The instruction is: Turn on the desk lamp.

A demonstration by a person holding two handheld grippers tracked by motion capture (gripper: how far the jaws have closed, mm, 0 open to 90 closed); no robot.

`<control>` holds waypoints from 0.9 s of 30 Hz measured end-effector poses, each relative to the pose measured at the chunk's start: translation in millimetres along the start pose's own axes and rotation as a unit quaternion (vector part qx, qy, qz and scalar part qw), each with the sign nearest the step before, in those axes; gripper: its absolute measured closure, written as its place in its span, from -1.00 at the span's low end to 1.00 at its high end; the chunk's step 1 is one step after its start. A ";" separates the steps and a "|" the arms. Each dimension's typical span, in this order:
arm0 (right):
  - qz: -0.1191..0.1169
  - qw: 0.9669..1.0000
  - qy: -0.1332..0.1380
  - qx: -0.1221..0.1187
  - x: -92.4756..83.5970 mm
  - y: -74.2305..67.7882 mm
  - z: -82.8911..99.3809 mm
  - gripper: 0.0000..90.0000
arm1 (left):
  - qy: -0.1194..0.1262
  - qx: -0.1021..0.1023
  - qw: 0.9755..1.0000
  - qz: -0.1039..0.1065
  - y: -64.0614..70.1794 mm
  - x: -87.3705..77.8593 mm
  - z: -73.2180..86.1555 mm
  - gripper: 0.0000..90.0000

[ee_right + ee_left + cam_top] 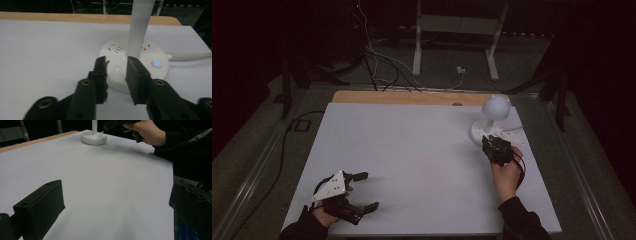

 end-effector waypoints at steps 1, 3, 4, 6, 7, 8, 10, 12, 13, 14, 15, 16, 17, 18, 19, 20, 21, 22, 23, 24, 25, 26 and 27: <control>0.003 1.000 -0.004 0.000 1.0 0.5 0.3 0.70 | -0.001 0.000 1.000 0.000 -0.1 0.0 0.4 -0.99; 0.008 1.000 -0.013 0.000 5.0 2.4 1.7 0.86 | -0.002 0.001 1.000 0.000 -0.2 0.1 0.5 -0.99; 0.011 1.000 -0.015 0.001 6.7 3.2 2.0 0.93 | -0.001 -0.001 1.000 0.000 -0.2 0.2 0.3 -0.99; 0.016 1.000 -0.020 -0.001 9.9 5.0 2.9 1.00 | 0.000 0.000 1.000 0.000 -0.2 0.2 0.0 -0.99; 0.019 1.000 -0.023 -0.001 12.4 6.2 3.3 1.00 | -0.002 0.000 1.000 0.000 -0.1 0.2 0.5 -0.99; 0.020 0.999 -0.024 -0.001 14.2 6.8 3.2 1.00 | -0.002 0.002 1.000 -0.001 0.0 0.1 0.6 -0.99; 0.021 0.999 -0.027 -0.001 15.5 7.1 3.3 1.00 | -0.001 0.001 1.000 0.000 0.0 0.2 0.3 -0.99; 0.021 0.999 -0.031 -0.002 19.5 6.8 3.4 1.00 | 0.000 0.000 1.000 0.000 -0.1 0.3 0.2 -0.99; 0.021 0.999 -0.032 -0.003 20.9 6.7 3.4 1.00 | -0.003 0.000 1.000 0.000 -0.3 0.4 0.9 -0.99; 0.021 0.999 -0.036 -0.001 23.0 6.2 3.8 1.00 | -0.003 0.000 1.000 0.000 -0.3 0.4 1.1 -0.99; 0.022 0.999 -0.036 -0.004 27.0 5.8 3.3 1.00 | -0.003 0.001 1.000 0.000 -0.3 0.3 0.9 -0.99; 0.022 0.999 -0.036 -0.006 29.1 5.7 3.2 1.00 | -0.003 0.001 1.000 0.000 -0.3 0.3 0.9 -0.99; 0.024 0.999 -0.035 -0.011 31.4 6.0 3.0 1.00 | 0.000 -0.001 1.000 0.000 -0.2 0.2 0.3 -0.99; 0.024 0.999 -0.035 -0.011 31.4 6.0 3.0 1.00 | -0.001 -0.001 1.000 -0.001 -0.3 0.2 0.4 -0.99; 0.026 0.999 -0.039 -0.012 36.2 6.8 3.6 1.00 | -0.002 0.000 1.000 -0.002 -0.5 0.1 0.8 -0.99; 0.026 0.999 -0.041 -0.012 38.4 7.5 4.0 1.00 | -0.002 -0.001 1.000 -0.002 -0.7 0.1 0.9 -0.99; 0.028 0.999 -0.042 -0.011 40.3 8.1 4.2 1.00 | -0.002 -0.001 1.000 -0.002 -0.7 0.1 0.9 -0.99; 0.027 0.999 -0.044 -0.009 41.7 8.3 4.4 1.00 | -0.002 -0.001 1.000 -0.002 -0.8 0.1 0.8 -0.99; 0.028 0.999 -0.045 -0.009 43.3 8.9 4.3 1.00 | -0.001 -0.001 1.000 -0.001 -0.8 0.2 0.8 -0.99; 0.028 0.999 -0.045 -0.007 44.0 9.0 4.1 1.00 | -0.001 -0.001 1.000 -0.001 -0.8 0.2 0.8 -0.99; 0.028 0.999 -0.045 -0.007 44.0 9.0 4.1 1.00 | -0.003 -0.001 1.000 -0.001 -0.7 0.3 1.3 -0.99; 0.025 0.999 -0.044 -0.005 45.0 8.6 2.7 1.00 | -0.003 0.000 1.000 -0.001 -0.7 0.4 1.3 -0.99; 0.025 0.999 -0.043 -0.006 45.0 8.3 2.0 1.00 | -0.003 0.000 1.000 -0.001 -0.6 0.6 1.1 -0.99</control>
Point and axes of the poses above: each handheld gripper's, and its own axes: x roughly forward along the jaws, z roughly out of its underside, y roughly to its right, the point moved 10 cm from there along x, roughly forward along the jaws, and after that the axes turned 15 degrees about x, right-handed, at the moved point
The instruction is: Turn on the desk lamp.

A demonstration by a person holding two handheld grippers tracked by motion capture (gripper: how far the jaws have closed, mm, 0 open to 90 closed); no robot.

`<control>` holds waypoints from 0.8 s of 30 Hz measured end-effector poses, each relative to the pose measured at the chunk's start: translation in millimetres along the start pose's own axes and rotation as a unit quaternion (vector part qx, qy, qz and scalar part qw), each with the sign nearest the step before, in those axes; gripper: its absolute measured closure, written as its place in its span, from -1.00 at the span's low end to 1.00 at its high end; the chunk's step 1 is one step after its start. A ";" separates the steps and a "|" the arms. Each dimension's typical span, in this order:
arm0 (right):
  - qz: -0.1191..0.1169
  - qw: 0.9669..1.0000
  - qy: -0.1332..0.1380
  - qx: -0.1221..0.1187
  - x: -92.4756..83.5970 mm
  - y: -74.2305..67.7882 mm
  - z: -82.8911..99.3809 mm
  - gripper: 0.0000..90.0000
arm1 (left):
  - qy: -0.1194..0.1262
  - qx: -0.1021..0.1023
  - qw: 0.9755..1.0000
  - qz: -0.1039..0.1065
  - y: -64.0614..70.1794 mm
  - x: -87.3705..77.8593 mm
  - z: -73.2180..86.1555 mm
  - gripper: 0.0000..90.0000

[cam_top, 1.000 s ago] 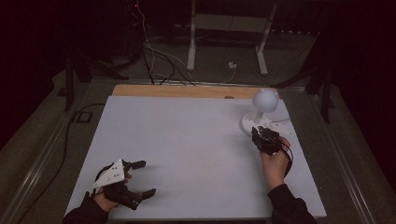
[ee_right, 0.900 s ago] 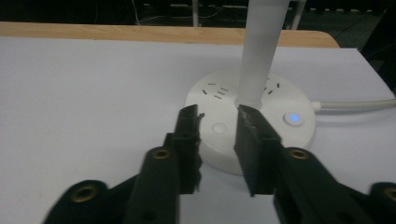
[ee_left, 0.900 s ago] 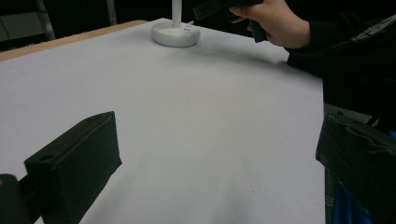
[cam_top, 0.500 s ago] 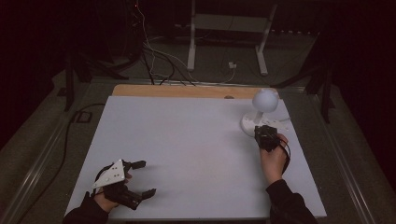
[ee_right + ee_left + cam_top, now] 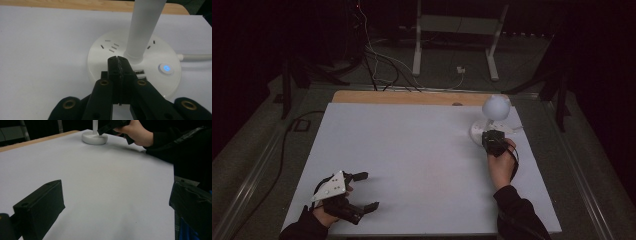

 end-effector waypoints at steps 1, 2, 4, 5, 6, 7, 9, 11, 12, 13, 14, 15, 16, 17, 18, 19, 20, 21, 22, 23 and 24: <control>-0.001 1.000 0.000 0.000 0.0 -0.9 -0.8 1.00 | 0.000 0.000 1.000 0.000 0.0 0.0 0.0 -0.99; -0.003 1.000 0.000 0.001 0.3 -1.9 -1.6 1.00 | 0.000 -0.001 1.000 0.001 0.1 0.0 0.0 -0.99; -0.005 1.000 -0.002 0.004 0.9 -3.6 -1.6 1.00 | -0.002 -0.002 1.000 0.000 0.1 0.2 0.7 -0.99; -0.005 1.000 -0.002 0.004 0.9 -3.6 -1.6 1.00 | -0.001 -0.002 1.000 0.001 0.2 0.1 0.6 -0.99; -0.005 1.000 -0.002 0.002 1.5 -4.1 -1.7 1.00 | 0.000 -0.002 1.000 0.000 -0.1 -0.1 0.2 -0.99; -0.005 1.000 -0.003 -0.001 2.4 -4.9 -1.4 1.00 | 0.002 -0.001 1.000 -0.001 -0.5 -0.2 -0.2 -0.99; -0.004 1.000 -0.005 -0.002 3.8 -5.4 -1.0 1.00 | 0.003 -0.001 1.000 -0.001 -0.6 -0.3 -0.1 -0.99; 0.000 1.000 -0.007 -0.001 5.5 -4.6 -0.4 1.00 | 0.002 -0.001 1.000 -0.001 -0.4 -0.2 0.2 -0.99; 0.001 1.000 -0.008 -0.001 5.8 -4.3 -0.2 1.00 | 0.002 0.000 1.000 0.000 -0.3 -0.2 0.1 -0.99; 0.002 1.000 -0.009 0.000 6.5 -3.9 0.2 1.00 | 0.003 0.000 1.000 -0.001 -0.2 -0.1 -0.3 -0.99; 0.003 1.000 -0.011 0.001 6.9 -3.5 0.8 1.00 | 0.003 -0.001 1.000 0.000 0.0 -0.1 -0.2 -0.99; 0.004 1.000 -0.012 0.001 7.2 -3.1 1.4 1.00 | 0.002 -0.001 1.000 0.000 0.0 -0.1 0.0 -0.99; 0.004 1.000 -0.012 0.001 7.2 -3.1 1.4 1.00 | 0.001 0.000 1.000 -0.001 -0.1 0.0 0.3 -0.99; 0.004 1.000 -0.012 -0.001 8.0 -3.1 1.8 1.00 | 0.001 0.000 1.000 0.000 -0.1 0.0 0.2 -0.99; 0.004 1.000 -0.012 -0.002 8.1 -3.0 1.7 1.00 | 0.001 0.000 1.000 0.000 -0.1 0.0 0.1 -0.99; 0.005 1.000 -0.013 -0.002 8.2 -2.9 1.6 1.00 | 0.003 -0.001 1.000 0.000 -0.1 0.0 -0.1 -0.99; 0.005 1.000 -0.013 -0.001 8.1 -2.7 1.7 1.00 | 0.003 -0.002 1.000 0.001 0.0 0.1 -0.1 -0.99; 0.005 1.000 -0.013 -0.001 8.1 -2.7 1.7 1.00 | 0.001 -0.002 1.000 0.000 0.0 0.0 0.2 -0.99; 0.006 1.000 -0.013 -0.003 8.1 -2.7 1.7 1.00 | 0.001 -0.001 1.000 0.000 0.1 0.1 0.2 -0.99; 0.006 1.000 -0.013 -0.003 8.1 -2.8 1.8 1.00 | 0.001 -0.001 1.000 0.000 0.2 0.1 0.3 -0.99; 0.007 1.000 -0.013 -0.004 8.2 -2.8 1.8 1.00 | 0.001 -0.001 1.000 0.001 0.1 0.1 0.1 -0.99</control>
Point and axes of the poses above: each handheld gripper's, and its own axes: x roughly forward along the jaws, z roughly out of its underside, y roughly to its right, the point moved 10 cm from there along x, roughly forward along the jaws, and after that the axes turned 15 degrees about x, right-handed, at the moved point
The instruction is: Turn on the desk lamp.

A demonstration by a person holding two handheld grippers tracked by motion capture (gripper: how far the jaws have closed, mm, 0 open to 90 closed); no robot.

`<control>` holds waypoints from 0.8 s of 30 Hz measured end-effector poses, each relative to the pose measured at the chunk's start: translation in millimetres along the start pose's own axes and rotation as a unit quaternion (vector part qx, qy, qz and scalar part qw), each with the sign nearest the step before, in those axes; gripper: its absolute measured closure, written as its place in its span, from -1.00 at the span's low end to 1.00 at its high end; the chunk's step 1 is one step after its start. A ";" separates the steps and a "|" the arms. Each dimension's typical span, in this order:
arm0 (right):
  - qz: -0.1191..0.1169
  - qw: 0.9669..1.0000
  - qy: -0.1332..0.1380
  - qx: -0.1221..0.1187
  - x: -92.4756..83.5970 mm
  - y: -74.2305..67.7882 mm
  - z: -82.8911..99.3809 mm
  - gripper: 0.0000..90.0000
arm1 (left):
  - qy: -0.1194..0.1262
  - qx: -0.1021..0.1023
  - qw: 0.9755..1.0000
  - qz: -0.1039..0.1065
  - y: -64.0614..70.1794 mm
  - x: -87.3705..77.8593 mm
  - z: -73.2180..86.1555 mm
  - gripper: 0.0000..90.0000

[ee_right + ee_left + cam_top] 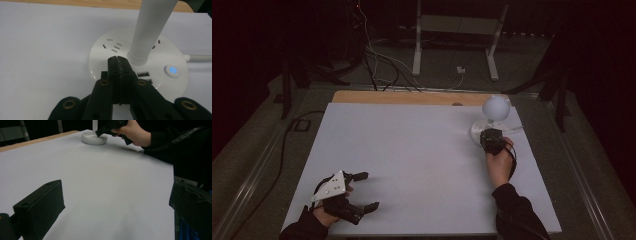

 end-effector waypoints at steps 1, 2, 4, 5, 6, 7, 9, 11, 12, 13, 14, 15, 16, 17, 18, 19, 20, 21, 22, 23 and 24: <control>0.000 1.000 0.000 0.000 0.0 0.0 0.0 1.00 | 0.000 0.000 1.000 0.000 0.0 0.0 -0.1 -0.99; 0.001 1.000 0.000 -0.002 0.1 0.0 0.0 1.00 | 0.000 -0.001 1.000 0.000 0.1 0.1 0.1 -0.99; 0.002 1.000 0.000 -0.001 -0.3 -0.1 0.3 1.00 | -0.001 0.000 1.000 0.000 0.2 0.1 0.3 -0.99; 0.001 1.000 -0.001 -0.001 -0.3 -0.2 0.3 1.00 | -0.001 0.000 1.000 0.000 0.1 0.1 0.3 -0.99; 0.002 1.000 -0.001 -0.002 -0.2 0.1 0.2 1.00 | 0.000 0.001 1.000 0.000 -0.1 0.0 0.0 -0.99; 0.003 1.000 -0.001 -0.002 0.0 0.6 0.1 1.00 | 0.000 0.000 1.000 0.000 -0.1 0.0 0.0 -0.99; 0.001 1.000 -0.001 0.001 0.1 0.8 0.0 1.00 | -0.001 -0.002 1.000 0.000 0.0 0.1 0.4 -0.99; 0.001 1.000 -0.001 0.001 -0.1 0.9 0.1 1.00 | 0.000 -0.001 1.000 0.000 0.0 -0.1 0.0 -0.99; 0.004 1.000 0.000 -0.005 -0.1 0.5 0.5 1.00 | 0.001 -0.002 1.000 0.000 0.0 0.0 -0.1 -0.99; 0.005 1.000 0.000 -0.007 -0.1 0.0 0.6 1.00 | 0.001 -0.002 1.000 0.000 0.0 0.0 -0.1 -0.99; 0.009 1.000 0.001 -0.011 -0.2 -0.1 0.8 1.00 | -0.001 -0.002 1.000 0.000 0.0 0.2 0.3 -0.99; 0.009 1.000 0.001 -0.011 -0.2 -0.1 0.8 1.00 | -0.002 -0.002 1.000 0.000 0.1 0.3 0.6 -0.99; 0.009 1.000 0.001 -0.011 -0.3 -0.2 1.0 1.00 | -0.002 -0.001 1.000 0.000 0.3 0.4 0.6 -0.99; 0.010 1.000 0.001 -0.013 -0.4 -0.5 1.2 1.00 | -0.002 -0.002 1.000 0.001 0.3 0.3 0.4 -0.99; 0.009 1.000 0.001 -0.013 -0.4 -0.4 1.2 1.00 | 0.000 -0.002 1.000 0.001 0.2 0.3 0.1 -0.99; 0.009 1.000 0.002 -0.014 -0.4 -0.4 1.3 1.00 | -0.001 -0.002 1.000 0.001 0.1 0.4 0.3 -0.99; 0.010 1.000 0.004 -0.018 -0.4 -0.3 1.3 1.00 | -0.001 -0.002 1.000 0.001 0.0 0.6 0.6 -0.99; 0.011 1.000 0.006 -0.019 -0.4 -0.3 1.5 1.00 | -0.002 -0.002 1.000 0.001 0.1 0.7 0.7 -0.99; 0.010 1.000 0.006 -0.017 -0.5 -0.3 1.6 1.00 | -0.002 -0.001 1.000 0.001 0.1 0.7 0.7 -0.99; 0.009 1.000 0.005 -0.014 -0.4 -0.4 1.5 1.00 | -0.002 -0.001 1.000 0.001 0.1 0.5 0.5 -0.99; 0.006 1.000 0.009 -0.008 0.0 0.8 0.6 1.00 | 0.000 -0.002 1.000 0.001 0.1 0.4 0.1 -0.99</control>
Point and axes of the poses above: each handheld gripper's, and its own axes: x roughly forward along the jaws, z roughly out of its underside, y roughly to its right, the point moved 10 cm from there along x, roughly forward along the jaws, and after that the axes turned 15 degrees about x, right-handed, at the moved point
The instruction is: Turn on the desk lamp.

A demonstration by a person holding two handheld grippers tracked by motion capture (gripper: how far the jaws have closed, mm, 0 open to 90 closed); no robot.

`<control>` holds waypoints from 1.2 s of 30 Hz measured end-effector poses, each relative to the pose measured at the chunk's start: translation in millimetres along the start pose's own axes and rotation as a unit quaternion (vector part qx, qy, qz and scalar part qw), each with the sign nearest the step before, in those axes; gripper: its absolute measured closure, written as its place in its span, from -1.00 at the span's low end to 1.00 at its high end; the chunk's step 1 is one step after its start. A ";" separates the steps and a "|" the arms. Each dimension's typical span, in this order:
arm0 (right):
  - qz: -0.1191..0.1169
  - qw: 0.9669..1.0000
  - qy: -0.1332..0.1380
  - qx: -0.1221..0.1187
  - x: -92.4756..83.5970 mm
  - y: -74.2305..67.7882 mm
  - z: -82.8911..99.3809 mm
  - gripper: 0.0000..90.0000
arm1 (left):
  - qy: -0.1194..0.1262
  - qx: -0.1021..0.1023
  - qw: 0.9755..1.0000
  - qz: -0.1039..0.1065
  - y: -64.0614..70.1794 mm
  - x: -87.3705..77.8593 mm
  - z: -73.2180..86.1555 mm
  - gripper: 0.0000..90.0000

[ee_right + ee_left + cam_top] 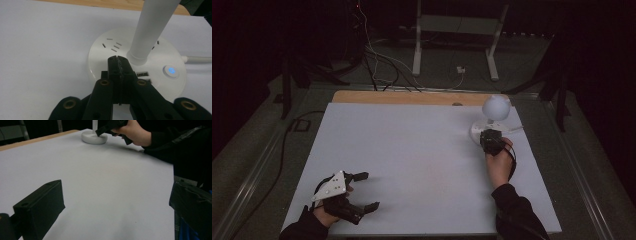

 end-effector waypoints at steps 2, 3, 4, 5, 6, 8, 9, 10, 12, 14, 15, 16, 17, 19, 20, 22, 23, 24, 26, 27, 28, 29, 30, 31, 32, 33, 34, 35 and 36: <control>0.002 1.000 0.002 -0.004 -2.3 0.3 -1.8 1.00 | 0.000 -0.002 1.000 -0.001 -0.4 0.0 0.2 -0.99; -0.001 1.000 0.004 -0.004 -4.3 -0.2 -3.4 1.00 | 0.000 -0.001 1.000 -0.001 -0.3 -0.4 0.2 -0.99; -0.004 1.000 0.007 0.001 -6.1 -0.8 -4.8 1.00 | 0.000 -0.001 1.000 -0.001 -0.5 -0.5 0.0 -0.99; -0.010 1.000 0.010 0.005 -8.3 -1.5 -6.1 1.00 | 0.001 -0.001 1.000 -0.001 -0.6 -0.6 -0.3 -0.99; -0.010 1.000 0.010 0.005 -8.3 -1.5 -6.1 1.00 | 0.001 -0.001 1.000 -0.001 -0.6 -0.6 -0.3 -0.99; -0.021 1.000 0.013 0.005 -14.7 -5.4 -7.4 0.91 | -0.001 -0.001 1.000 -0.001 -0.3 -0.6 0.1 -0.99; -0.025 1.000 0.015 0.003 -16.0 -7.0 -7.8 0.86 | -0.001 0.000 1.000 0.000 -0.1 -0.6 0.2 -0.99; -0.030 0.999 0.019 -0.001 -18.5 -8.8 -8.7 0.84 | -0.001 0.000 1.000 0.000 0.1 -0.7 0.1 -0.99; -0.034 0.999 0.022 -0.003 -20.2 -10.1 -9.6 0.78 | 0.000 0.000 1.000 0.000 0.0 -0.7 -0.4 -0.99; -0.051 0.998 0.023 -0.006 -25.1 -13.8 -11.4 0.63 | -0.001 -0.001 1.000 0.000 -0.2 -0.6 0.2 -0.99; -0.051 0.998 0.023 -0.006 -25.1 -13.8 -11.4 0.63 | -0.001 -0.001 1.000 -0.001 -0.3 -0.6 0.2 -0.99; -0.070 0.997 0.020 -0.012 -27.5 -17.3 -11.3 0.52 | -0.001 -0.002 1.000 0.000 -0.4 -0.5 0.1 -0.99; -0.076 0.997 0.015 -0.012 -28.3 -18.5 -10.7 0.33 | 0.000 -0.001 1.000 -0.001 -0.6 -0.5 -0.2 -0.99; -0.084 0.996 0.011 -0.003 -29.3 -19.9 -10.4 0.20 | 0.000 -0.002 1.000 0.000 -0.5 -0.6 -0.1 -0.99; -0.094 0.996 0.001 0.008 -31.3 -22.8 -9.2 -0.14 | -0.001 -0.001 1.000 -0.001 -0.3 -0.7 0.0 -0.99; -0.101 0.995 -0.004 0.003 -33.0 -26.0 -8.9 -0.43 | 0.000 0.000 1.000 0.000 -0.2 -0.9 -0.2 -0.99; -0.101 0.995 -0.004 0.003 -33.0 -26.0 -8.9 -0.43 | 0.001 0.000 1.000 -0.001 -0.3 -1.0 -0.5 -0.99; -0.110 0.994 0.001 -0.004 -35.0 -29.5 -10.0 -0.71 | 0.001 0.000 1.000 -0.001 -0.4 -1.0 -0.4 -0.99; -0.132 0.991 -0.011 -0.021 -38.9 -34.1 -7.2 -0.92 | 0.001 -0.001 1.000 0.000 -0.3 -1.0 -0.4 -0.99; -0.140 0.990 -0.010 -0.024 -40.3 -36.3 -7.0 -1.00 | 0.001 -0.001 1.000 0.000 -0.3 -1.0 -0.4 -0.99; -0.140 0.990 -0.010 -0.024 -40.3 -36.3 -7.0 -1.00 | 0.001 0.000 1.000 0.000 -0.4 -1.0 -0.6 -0.99; -0.154 0.987 -0.019 -0.034 -43.7 -38.6 -4.8 -1.00 | 0.003 0.000 1.000 0.000 -0.4 -1.1 -0.9 -0.99; -0.160 0.986 -0.020 -0.050 -48.1 -41.2 -3.1 -1.00 | 0.002 -0.001 1.000 0.000 -0.4 -1.1 -0.8 -0.99; -0.160 0.986 -0.020 -0.050 -48.1 -41.2 -3.1 -1.00 | 0.001 -0.001 1.000 0.000 -0.3 -1.1 -0.7 -0.99; -0.169 0.984 -0.026 -0.051 -50.6 -43.4 -1.4 -1.00 | 0.001 0.000 1.000 -0.001 -0.1 -1.2 -0.7 -0.99; -0.170 0.984 -0.030 -0.051 -52.5 -44.4 0.7 -1.00 | 0.001 0.000 1.000 0.000 0.0 -1.2 -0.8 -0.99; -0.172 0.983 -0.031 -0.055 -55.0 -45.4 2.4 -1.00 | 0.002 0.000 1.000 0.000 0.1 -1.3 -1.2 -0.99; -0.177 0.982 -0.028 -0.059 -58.0 -46.7 3.7 -1.00 | 0.004 -0.001 1.000 0.001 0.3 -1.4 -1.3 -0.99; -0.176 0.982 -0.022 -0.066 -60.2 -46.7 4.1 -1.00 | 0.002 -0.001 1.000 0.001 0.3 -1.6 -0.9 -0.99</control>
Point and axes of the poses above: each handheld gripper's, and its own axes: x roughly forward along the jaws, z roughly out of its underside, y roughly to its right, the point moved 10 cm from there along x, roughly forward along the jaws, and after that the axes turned 15 degrees about x, right-handed, at the moved point
